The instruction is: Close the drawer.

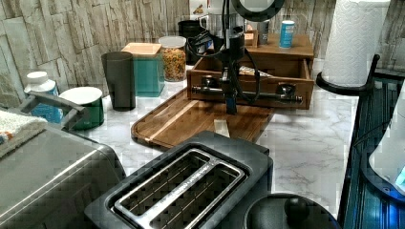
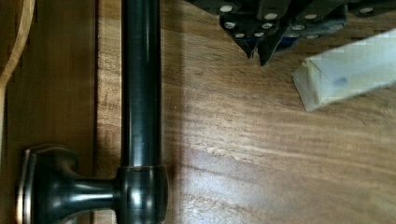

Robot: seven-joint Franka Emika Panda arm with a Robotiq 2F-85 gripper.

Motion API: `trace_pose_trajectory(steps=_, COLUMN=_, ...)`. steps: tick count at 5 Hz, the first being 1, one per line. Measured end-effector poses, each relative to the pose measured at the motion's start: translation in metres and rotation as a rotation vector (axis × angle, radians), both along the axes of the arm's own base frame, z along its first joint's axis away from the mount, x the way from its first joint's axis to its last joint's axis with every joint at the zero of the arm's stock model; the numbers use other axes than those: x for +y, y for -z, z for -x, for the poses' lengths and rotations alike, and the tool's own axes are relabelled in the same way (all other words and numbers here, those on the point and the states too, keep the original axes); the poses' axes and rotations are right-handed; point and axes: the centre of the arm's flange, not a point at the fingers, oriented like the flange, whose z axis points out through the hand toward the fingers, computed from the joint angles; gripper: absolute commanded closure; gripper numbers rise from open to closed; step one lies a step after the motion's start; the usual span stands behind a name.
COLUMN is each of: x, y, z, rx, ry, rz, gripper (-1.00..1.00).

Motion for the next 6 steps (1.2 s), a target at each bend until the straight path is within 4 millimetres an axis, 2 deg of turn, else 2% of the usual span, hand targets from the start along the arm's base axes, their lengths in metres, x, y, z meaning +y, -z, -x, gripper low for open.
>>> trace_pose_trajectory(steps=1, x=-0.012, y=0.011, z=0.002, rx=0.035, ry=-0.053, rz=-0.004, gripper=1.0)
trace_pose_trajectory(steps=2, x=-0.034, y=0.017, z=0.003, rx=0.055, ry=-0.102, rz=-0.013, gripper=1.0)
trace_pose_trajectory(steps=3, x=-0.056, y=0.015, z=0.003, rx=0.079, ry=-0.141, rz=-0.022, gripper=1.0)
trace_pose_trajectory(steps=5, x=-0.079, y=0.011, z=0.0, rx=0.088, ry=-0.109, rz=-0.031, gripper=1.0)
trace_pose_trajectory(steps=6, x=-0.09, y=0.006, z=-0.005, rx=0.116, ry=-0.188, rz=-0.081, gripper=1.0)
